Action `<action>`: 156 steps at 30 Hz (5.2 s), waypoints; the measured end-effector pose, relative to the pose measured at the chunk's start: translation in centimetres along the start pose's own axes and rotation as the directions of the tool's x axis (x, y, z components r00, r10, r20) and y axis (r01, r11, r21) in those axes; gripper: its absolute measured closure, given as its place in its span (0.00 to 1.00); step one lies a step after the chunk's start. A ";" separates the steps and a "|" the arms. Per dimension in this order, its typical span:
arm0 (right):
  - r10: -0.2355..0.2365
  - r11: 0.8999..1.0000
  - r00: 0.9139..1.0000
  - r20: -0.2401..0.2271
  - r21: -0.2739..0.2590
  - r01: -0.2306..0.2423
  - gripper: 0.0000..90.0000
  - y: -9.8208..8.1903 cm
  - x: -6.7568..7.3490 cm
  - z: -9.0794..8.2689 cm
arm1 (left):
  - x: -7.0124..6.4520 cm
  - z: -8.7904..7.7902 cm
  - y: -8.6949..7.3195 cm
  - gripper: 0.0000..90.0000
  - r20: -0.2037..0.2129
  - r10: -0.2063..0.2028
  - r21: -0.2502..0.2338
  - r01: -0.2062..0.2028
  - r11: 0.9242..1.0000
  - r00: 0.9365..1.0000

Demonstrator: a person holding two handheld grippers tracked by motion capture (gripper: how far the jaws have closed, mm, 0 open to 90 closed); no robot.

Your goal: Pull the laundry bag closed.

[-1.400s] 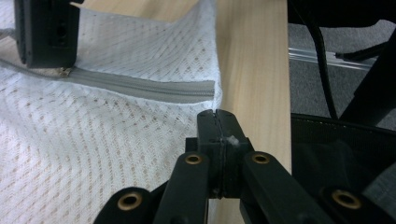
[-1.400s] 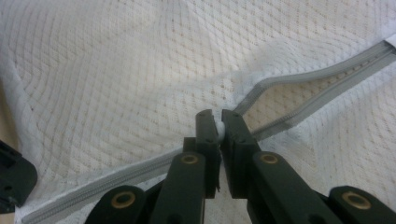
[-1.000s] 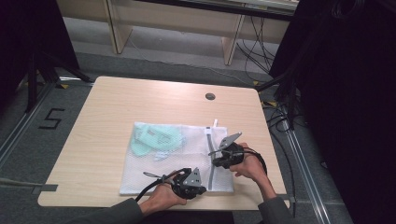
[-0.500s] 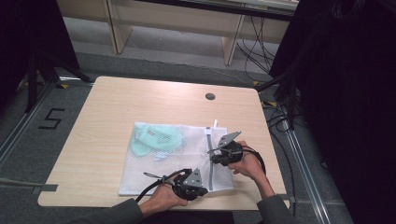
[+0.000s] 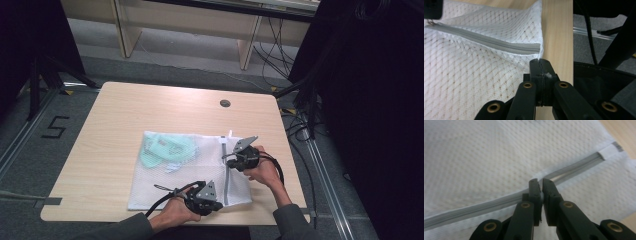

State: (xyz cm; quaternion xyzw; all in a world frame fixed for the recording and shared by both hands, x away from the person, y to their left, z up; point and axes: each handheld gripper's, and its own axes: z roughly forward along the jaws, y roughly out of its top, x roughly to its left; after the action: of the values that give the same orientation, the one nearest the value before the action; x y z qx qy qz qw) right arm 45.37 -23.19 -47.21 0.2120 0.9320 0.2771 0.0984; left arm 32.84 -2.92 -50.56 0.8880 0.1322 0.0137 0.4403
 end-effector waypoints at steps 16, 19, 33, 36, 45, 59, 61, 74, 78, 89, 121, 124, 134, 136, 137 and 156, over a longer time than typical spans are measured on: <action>0.030 0.999 0.999 0.017 0.011 -0.030 0.96 0.6 -1.8 1.5 | -0.2 0.1 0.0 1.00 0.016 -0.002 0.003 0.002 1.000 1.000; 0.012 1.000 1.000 0.024 0.004 -0.012 0.96 0.7 -2.1 1.5 | -0.1 0.1 0.0 1.00 0.012 -0.006 -0.004 0.006 1.000 1.000; -0.003 1.000 0.998 0.056 0.004 0.003 0.96 1.5 -2.9 2.3 | -0.3 0.1 0.0 1.00 0.007 0.005 -0.004 -0.005 1.000 1.000; 0.008 1.000 0.998 0.054 -0.004 -0.008 0.96 1.5 -3.2 2.4 | -0.3 0.2 0.0 1.00 0.004 0.011 -0.006 -0.011 1.000 1.000; 0.031 0.999 0.996 0.083 -0.013 -0.030 0.96 1.9 -4.0 2.6 | -0.3 0.3 -0.1 1.00 0.004 0.004 -0.008 -0.004 1.000 1.000; 0.060 0.998 0.993 0.097 -0.020 -0.058 0.96 2.1 -4.9 3.1 | -0.3 0.2 -0.1 1.00 -0.002 0.008 -0.008 -0.008 1.000 1.000; 0.035 0.999 0.994 0.106 -0.029 -0.032 0.96 2.3 -5.1 3.2 | -0.3 0.3 -0.1 1.00 -0.003 0.010 0.002 -0.010 1.000 1.000; 0.048 0.999 0.992 0.117 -0.021 -0.045 0.96 3.0 -5.6 3.8 | -0.1 0.1 -0.1 1.00 -0.007 -0.010 -0.013 0.010 1.000 1.000; 0.054 0.998 0.989 0.136 -0.035 -0.050 0.96 3.0 -5.8 3.9 | -0.1 0.2 -0.2 1.00 -0.008 -0.001 -0.011 0.001 1.000 1.000; 0.052 0.998 0.988 0.145 -0.046 -0.045 0.96 2.9 -6.4 4.1 | -0.2 0.3 -0.1 1.00 -0.005 -0.015 -0.020 0.015 1.000 1.000; 0.067 0.997 0.972 0.223 -0.055 -0.057 0.96 3.4 -6.8 4.3 | 0.6 0.4 0.2 0.99 -0.022 -0.038 -0.022 0.037 0.999 0.999; 0.075 0.997 0.970 0.229 -0.047 -0.066 0.96 3.3 -6.8 4.4 | 0.8 0.5 0.2 0.99 -0.022 -0.046 -0.023 0.046 0.999 0.999; 0.112 0.993 0.962 0.249 -0.063 -0.099 0.93 3.0 -7.2 4.5 | 1.2 0.3 0.3 0.94 -0.020 -0.075 -0.041 0.074 0.996 0.997; 0.152 0.987 0.960 0.237 -0.087 -0.135 0.90 2.9 -7.1 4.5 | 1.4 -0.1 0.4 0.91 -0.023 -0.087 -0.038 0.086 0.996 0.996; 0.163 0.985 0.957 0.240 -0.096 -0.144 0.89 2.9 -7.2 4.4 | 1.5 -0.2 0.4 0.90 -0.025 -0.084 -0.043 0.083 0.996 0.996; 0.232 0.966 0.947 0.223 -0.165 -0.198 0.58 3.2 -5.5 1.9 | 4.2 -4.9 0.3 0.47 -0.103 -0.195 -0.118 0.182 0.976 0.976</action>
State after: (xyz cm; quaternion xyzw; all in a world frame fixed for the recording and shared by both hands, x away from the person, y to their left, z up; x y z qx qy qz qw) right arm 51.90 -22.34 -46.63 0.3371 0.8627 0.3232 0.1942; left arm 36.28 1.76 -47.73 0.8441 0.2397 0.0294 0.4786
